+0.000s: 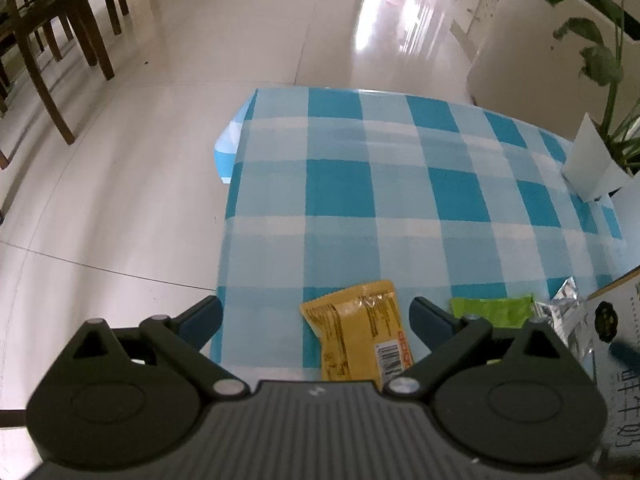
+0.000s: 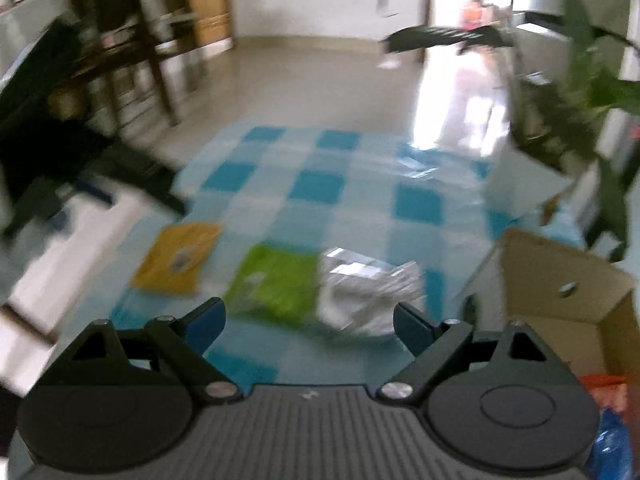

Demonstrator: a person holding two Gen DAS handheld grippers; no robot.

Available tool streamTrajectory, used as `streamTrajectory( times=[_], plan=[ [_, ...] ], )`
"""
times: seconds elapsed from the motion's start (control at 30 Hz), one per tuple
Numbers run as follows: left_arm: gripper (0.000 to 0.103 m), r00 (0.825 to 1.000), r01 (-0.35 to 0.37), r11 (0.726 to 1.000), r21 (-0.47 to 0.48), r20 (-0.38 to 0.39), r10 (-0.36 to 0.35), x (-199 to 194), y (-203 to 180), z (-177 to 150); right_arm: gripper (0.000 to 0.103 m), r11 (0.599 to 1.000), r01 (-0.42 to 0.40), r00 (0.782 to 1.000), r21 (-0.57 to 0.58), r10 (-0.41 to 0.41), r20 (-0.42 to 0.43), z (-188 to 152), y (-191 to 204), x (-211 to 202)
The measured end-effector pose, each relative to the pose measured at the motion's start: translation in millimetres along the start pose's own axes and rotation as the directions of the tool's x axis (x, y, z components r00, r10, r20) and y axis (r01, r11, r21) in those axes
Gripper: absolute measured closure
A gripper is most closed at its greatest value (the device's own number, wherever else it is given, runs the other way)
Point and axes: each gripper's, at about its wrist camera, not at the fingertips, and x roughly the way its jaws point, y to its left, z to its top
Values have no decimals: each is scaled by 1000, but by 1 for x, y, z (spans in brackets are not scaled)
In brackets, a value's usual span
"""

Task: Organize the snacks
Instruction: 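Grasp the silver foil bag with the right tool while the left tool grasps the yellow bag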

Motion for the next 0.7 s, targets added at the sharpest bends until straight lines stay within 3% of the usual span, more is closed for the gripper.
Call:
streamTrajectory(
  times=[0.17, 0.4, 0.53, 0.63, 0.7],
  plan=[
    [4, 1000, 4, 1000, 7, -14, -3, 6, -6, -3, 9, 992, 75, 997, 99, -74, -17, 16, -15, 25],
    [4, 998, -7, 1000, 12, -59, 8, 20, -11, -9, 5, 994, 69, 992, 84, -59, -109, 13, -10, 53],
    [4, 997, -17, 1000, 12, -69, 18, 25, -10, -11, 2, 997, -59, 990, 42, 64, -123, 8, -1, 39],
    [4, 997, -21, 1000, 11, -72, 22, 25, -9, -12, 3, 978, -203, 966, 45, 208, -152, 4, 1, 24],
    [4, 997, -13, 1000, -5, -79, 13, 26, -7, -13, 5, 968, -249, 955, 46, 253, -154, 2, 1, 15]
  ],
)
